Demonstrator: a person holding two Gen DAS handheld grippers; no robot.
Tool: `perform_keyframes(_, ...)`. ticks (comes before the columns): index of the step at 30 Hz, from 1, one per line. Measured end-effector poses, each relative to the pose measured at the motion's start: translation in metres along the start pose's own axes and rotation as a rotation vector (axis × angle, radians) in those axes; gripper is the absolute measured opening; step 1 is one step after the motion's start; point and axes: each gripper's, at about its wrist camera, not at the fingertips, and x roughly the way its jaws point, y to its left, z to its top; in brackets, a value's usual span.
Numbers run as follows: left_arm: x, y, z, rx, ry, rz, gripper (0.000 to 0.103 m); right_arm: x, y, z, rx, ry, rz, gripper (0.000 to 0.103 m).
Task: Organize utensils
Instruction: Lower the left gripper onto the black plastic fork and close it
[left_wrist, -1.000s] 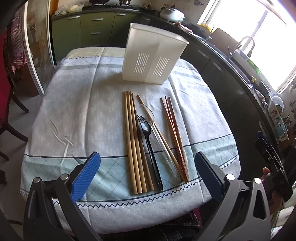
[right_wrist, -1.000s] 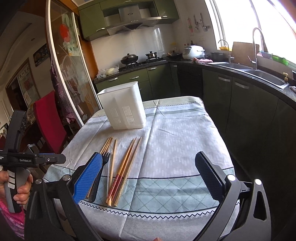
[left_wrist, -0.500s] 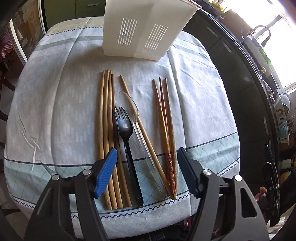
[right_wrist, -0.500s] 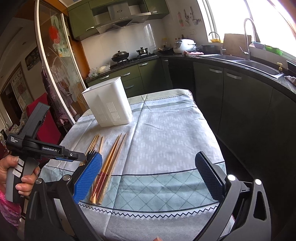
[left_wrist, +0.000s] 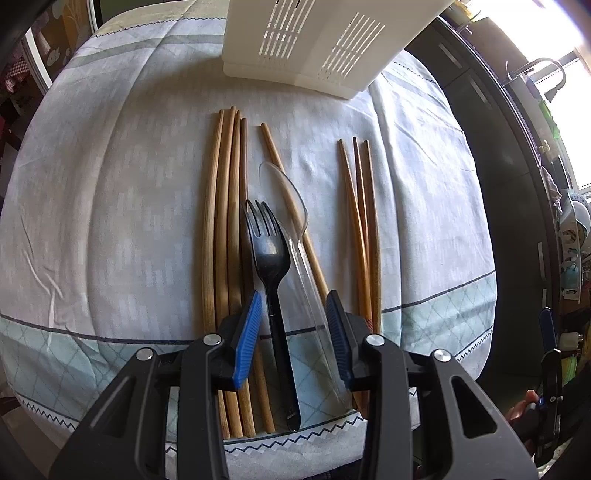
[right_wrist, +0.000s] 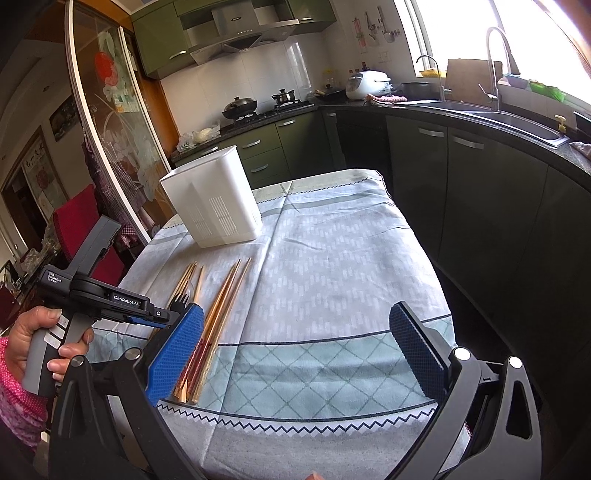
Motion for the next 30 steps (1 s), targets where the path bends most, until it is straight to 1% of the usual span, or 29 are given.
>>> perform_keyframes(4,0.004,0.001,0.002,-0.002,0.004,-0.003,0.034,0.001,0.001,0.0,-0.004,0.004,0.001,0.099)
perform_keyframes(8,0.004,0.004,0.001,-0.003,0.012,-0.021,0.026,0.002,0.002,0.0,-0.005,0.005,0.002,0.099)
perform_keyframes(11,0.004,0.006,0.0,-0.006,0.012,-0.025,0.022,0.003,0.003,0.0,-0.004,0.009,0.005,0.099)
perform_keyframes(19,0.009,0.011,0.001,-0.012,0.015,-0.035,0.015,0.004,0.003,0.001,-0.008,0.009,0.007,0.099)
perform_keyframes(20,0.009,0.012,0.001,-0.011,0.008,-0.032,0.011,0.004,0.003,0.001,-0.008,0.009,0.006,0.099)
perform_keyframes(21,0.009,0.012,0.001,-0.014,0.009,-0.035,0.01,0.004,0.003,0.001,-0.009,0.009,0.005,0.099)
perform_keyframes(28,0.009,0.013,0.002,-0.012,-0.021,-0.044,0.008,0.005,0.003,0.0,-0.01,0.013,0.011,0.099)
perform_keyframes(30,0.006,0.013,0.002,-0.003,-0.037,-0.046,0.004,0.007,0.005,0.0,-0.012,0.022,0.019,0.099)
